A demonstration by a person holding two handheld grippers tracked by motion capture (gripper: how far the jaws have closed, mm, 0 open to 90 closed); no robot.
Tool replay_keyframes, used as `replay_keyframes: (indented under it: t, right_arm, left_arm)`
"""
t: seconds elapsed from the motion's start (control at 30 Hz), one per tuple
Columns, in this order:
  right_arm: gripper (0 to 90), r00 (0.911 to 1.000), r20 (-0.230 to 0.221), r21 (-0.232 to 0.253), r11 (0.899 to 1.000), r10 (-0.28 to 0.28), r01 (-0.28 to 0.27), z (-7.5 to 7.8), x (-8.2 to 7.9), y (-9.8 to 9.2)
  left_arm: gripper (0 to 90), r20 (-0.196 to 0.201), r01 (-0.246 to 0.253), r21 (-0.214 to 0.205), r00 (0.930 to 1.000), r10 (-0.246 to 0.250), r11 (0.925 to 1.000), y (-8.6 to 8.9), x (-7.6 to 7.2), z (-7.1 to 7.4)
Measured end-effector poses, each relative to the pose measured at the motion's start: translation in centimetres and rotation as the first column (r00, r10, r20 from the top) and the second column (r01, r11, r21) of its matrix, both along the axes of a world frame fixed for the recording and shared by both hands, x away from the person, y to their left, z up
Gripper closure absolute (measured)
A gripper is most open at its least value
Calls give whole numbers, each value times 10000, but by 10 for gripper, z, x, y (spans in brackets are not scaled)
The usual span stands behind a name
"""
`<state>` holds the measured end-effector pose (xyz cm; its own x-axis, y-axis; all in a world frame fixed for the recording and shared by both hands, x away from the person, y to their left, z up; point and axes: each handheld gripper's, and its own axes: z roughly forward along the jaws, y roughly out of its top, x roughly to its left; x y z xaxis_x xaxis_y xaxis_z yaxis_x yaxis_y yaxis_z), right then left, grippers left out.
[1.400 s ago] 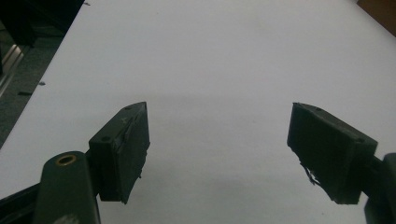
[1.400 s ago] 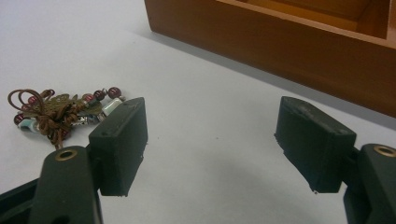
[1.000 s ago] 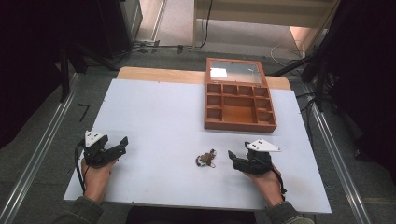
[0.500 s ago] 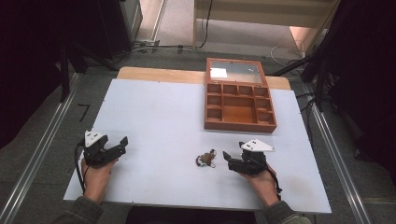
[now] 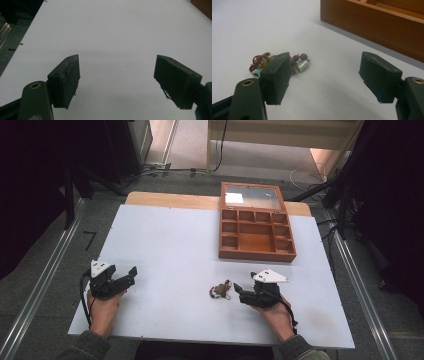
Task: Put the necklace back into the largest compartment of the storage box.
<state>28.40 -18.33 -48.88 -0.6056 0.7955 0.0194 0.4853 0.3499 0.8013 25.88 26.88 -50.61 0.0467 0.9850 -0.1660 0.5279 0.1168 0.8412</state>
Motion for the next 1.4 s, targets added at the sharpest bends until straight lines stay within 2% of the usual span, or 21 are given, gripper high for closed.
replay_keyframes:
  t: [1.17,1.4]
  right_arm:
    - [241,9964,-104,7,9964,847,-847,-1,-7,27]
    - [264,9953,-140,16,9954,961,-961,-2,-8,31]
  left_arm:
    - [211,-74,-40,-173,10000,39,9998,2,0,-1]
    - [211,-70,-37,-177,10000,35,9998,1,0,-1]
